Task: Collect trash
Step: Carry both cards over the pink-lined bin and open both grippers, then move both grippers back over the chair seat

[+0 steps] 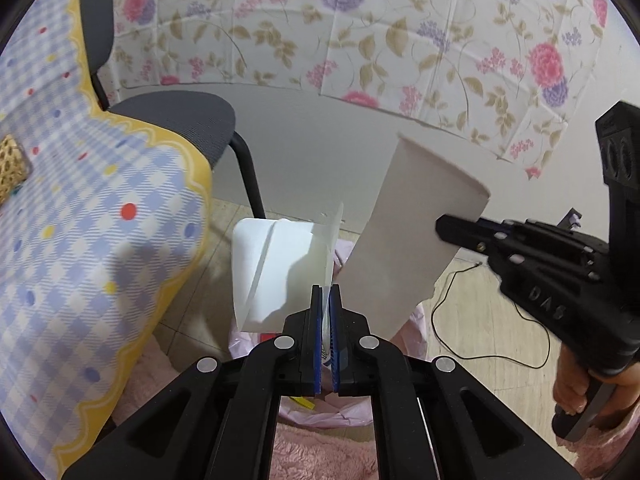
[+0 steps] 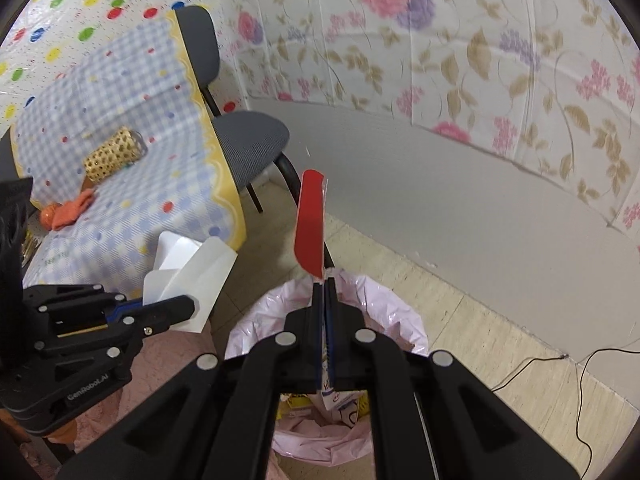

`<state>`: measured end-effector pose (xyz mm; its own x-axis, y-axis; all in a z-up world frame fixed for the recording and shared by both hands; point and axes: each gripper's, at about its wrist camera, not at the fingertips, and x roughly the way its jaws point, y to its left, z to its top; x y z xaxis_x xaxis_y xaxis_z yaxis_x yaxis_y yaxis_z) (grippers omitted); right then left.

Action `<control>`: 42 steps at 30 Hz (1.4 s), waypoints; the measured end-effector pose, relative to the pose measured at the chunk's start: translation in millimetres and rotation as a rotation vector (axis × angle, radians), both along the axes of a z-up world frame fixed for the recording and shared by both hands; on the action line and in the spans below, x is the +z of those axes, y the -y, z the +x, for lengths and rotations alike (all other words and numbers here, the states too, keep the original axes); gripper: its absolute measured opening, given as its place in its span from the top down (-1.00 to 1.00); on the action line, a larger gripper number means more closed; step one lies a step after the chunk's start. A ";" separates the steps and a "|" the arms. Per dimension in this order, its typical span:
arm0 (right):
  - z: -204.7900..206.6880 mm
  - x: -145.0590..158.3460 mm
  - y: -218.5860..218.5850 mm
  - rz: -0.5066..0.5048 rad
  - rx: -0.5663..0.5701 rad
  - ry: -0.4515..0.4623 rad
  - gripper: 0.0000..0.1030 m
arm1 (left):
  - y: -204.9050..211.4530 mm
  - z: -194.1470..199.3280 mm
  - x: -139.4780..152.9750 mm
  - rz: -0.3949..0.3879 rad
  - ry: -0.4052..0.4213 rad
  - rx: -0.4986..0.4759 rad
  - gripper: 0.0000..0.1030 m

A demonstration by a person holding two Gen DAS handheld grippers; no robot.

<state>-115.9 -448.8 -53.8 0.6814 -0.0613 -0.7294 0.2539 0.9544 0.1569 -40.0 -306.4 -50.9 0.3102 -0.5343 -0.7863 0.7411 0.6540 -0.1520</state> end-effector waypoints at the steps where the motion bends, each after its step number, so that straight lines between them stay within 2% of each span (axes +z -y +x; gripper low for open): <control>1: 1.2 -1.9 1.1 0.007 0.002 -0.002 0.95 | 1.5 2.3 -0.8 0.002 -0.006 0.000 0.89; 3: 4.9 -7.8 4.3 0.024 0.003 -0.009 0.85 | 4.6 7.2 -2.3 -0.001 -0.028 -0.003 0.83; 4: 5.4 -8.6 4.7 0.027 0.000 -0.010 0.61 | 5.6 9.7 -2.8 -0.004 -0.039 -0.004 0.58; 5: 4.9 -9.2 6.6 0.032 -0.005 -0.004 0.26 | 5.9 11.0 -2.8 -0.005 -0.045 -0.002 0.12; 7: 3.4 -6.3 7.9 0.024 -0.014 0.005 0.18 | 2.6 13.7 -0.8 -0.026 -0.042 0.022 -0.31; 11: 0.0 2.5 13.1 0.035 -0.030 0.029 0.18 | -10.3 18.5 4.4 -0.045 -0.045 0.068 -0.31; 14: -1.5 12.5 12.7 0.053 -0.026 0.059 0.18 | -29.9 17.9 11.7 -0.036 0.002 0.142 -0.44; 16: -0.4 20.1 8.2 0.059 -0.013 0.080 0.18 | -50.0 13.2 17.1 -0.028 0.046 0.204 -0.44; 26: 28.0 48.5 -48.8 0.068 0.148 0.150 0.18 | -119.2 6.8 41.0 -0.053 0.143 0.368 -0.44; 33: 52.8 61.4 -93.6 0.046 0.266 0.168 0.18 | -156.4 12.4 45.8 -0.068 0.159 0.456 -0.49; 42: 94.7 64.6 -141.6 0.021 0.383 0.166 0.04 | -228.4 31.8 43.5 -0.050 0.154 0.652 -0.49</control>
